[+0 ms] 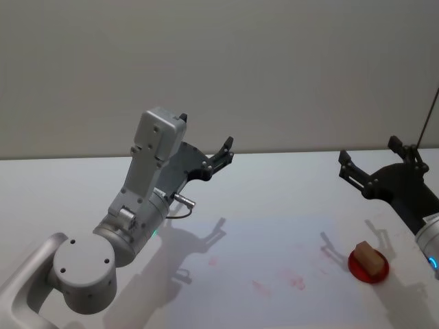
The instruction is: Use the one hand to pick up the stamp and affix it onto the A4 paper.
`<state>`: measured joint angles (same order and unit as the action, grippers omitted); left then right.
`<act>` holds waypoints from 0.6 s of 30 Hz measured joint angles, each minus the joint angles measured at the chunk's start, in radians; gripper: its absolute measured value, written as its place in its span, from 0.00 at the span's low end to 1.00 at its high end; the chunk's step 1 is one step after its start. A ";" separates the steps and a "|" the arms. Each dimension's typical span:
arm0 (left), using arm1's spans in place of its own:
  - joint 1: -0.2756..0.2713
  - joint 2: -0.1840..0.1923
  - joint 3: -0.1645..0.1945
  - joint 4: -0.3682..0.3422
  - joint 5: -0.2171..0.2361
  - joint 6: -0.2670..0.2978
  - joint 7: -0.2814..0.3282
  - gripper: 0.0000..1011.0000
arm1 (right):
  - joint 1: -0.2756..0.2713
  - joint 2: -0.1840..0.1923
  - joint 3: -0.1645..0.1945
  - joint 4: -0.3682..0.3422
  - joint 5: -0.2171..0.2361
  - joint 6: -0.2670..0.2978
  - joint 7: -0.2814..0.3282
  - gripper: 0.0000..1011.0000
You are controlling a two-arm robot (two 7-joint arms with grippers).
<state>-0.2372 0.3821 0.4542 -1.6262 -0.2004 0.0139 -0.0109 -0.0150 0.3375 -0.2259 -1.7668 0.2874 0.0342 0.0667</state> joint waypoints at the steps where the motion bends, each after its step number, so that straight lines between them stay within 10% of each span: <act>1: 0.000 0.000 0.000 0.000 0.000 0.000 0.000 0.99 | 0.000 0.000 0.000 0.000 0.000 0.000 0.000 0.99; 18: 0.000 0.000 0.000 0.000 0.000 0.000 0.000 0.99 | 0.000 0.000 0.000 0.000 0.000 0.000 0.000 0.99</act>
<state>-0.2372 0.3821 0.4542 -1.6262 -0.2004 0.0139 -0.0110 -0.0146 0.3375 -0.2259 -1.7668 0.2874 0.0339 0.0667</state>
